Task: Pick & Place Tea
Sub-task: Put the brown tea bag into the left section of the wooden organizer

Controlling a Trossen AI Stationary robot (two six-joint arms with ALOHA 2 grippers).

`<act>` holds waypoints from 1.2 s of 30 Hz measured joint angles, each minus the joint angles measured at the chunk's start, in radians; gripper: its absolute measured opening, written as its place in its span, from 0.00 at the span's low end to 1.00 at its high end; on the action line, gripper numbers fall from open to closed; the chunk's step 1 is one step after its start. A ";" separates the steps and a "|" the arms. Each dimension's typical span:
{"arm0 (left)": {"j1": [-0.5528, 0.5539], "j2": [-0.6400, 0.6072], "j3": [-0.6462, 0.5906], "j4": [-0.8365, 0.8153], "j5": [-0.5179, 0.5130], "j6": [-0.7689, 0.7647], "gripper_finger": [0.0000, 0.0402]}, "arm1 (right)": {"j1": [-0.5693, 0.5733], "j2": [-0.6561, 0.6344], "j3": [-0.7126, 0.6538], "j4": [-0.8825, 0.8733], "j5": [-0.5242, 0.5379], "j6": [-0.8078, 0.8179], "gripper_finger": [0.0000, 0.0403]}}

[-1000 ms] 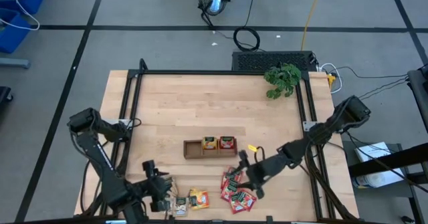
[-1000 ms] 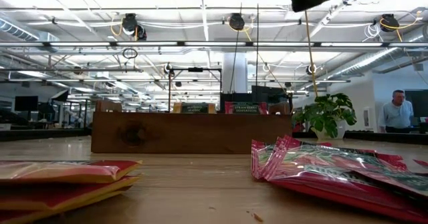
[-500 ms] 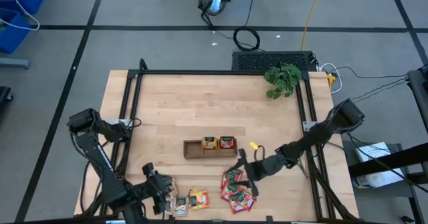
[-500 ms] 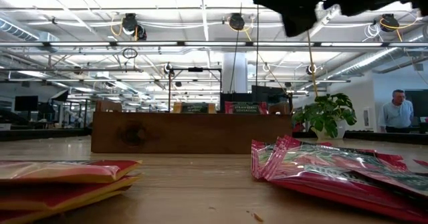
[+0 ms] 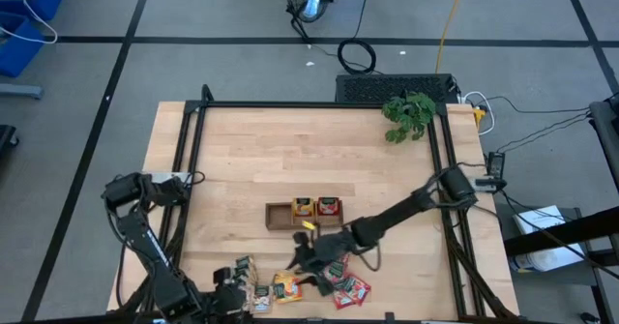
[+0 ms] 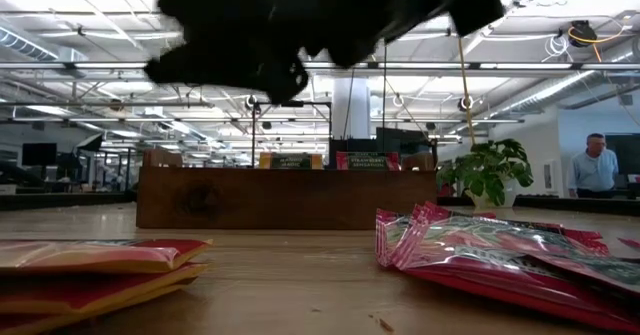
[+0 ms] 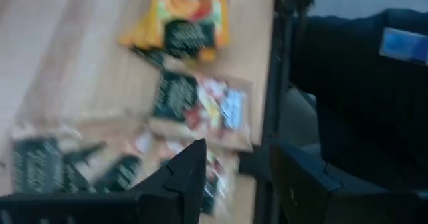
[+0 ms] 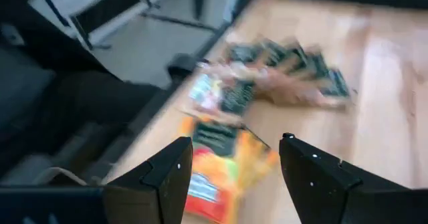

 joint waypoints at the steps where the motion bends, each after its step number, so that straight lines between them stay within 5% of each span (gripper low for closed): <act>1: -0.010 0.006 0.003 0.001 0.005 -0.009 0.39 | -0.013 0.020 0.019 0.000 -0.014 0.001 0.51; 10: -0.045 0.033 0.032 0.030 -0.002 -0.008 0.33 | -0.085 0.094 0.058 0.107 -0.079 -0.046 0.52; 18: -0.036 0.033 0.032 0.024 -0.019 0.028 0.32 | -0.033 0.196 0.297 -0.114 -0.049 -0.062 0.53; 24: -0.036 0.033 0.032 0.019 -0.021 0.024 0.32 | -0.033 0.305 0.407 -0.118 -0.047 -0.016 0.53; 36: -0.037 0.033 0.032 -0.015 -0.021 0.056 0.32 | -0.064 0.363 0.448 -0.124 -0.104 0.085 0.53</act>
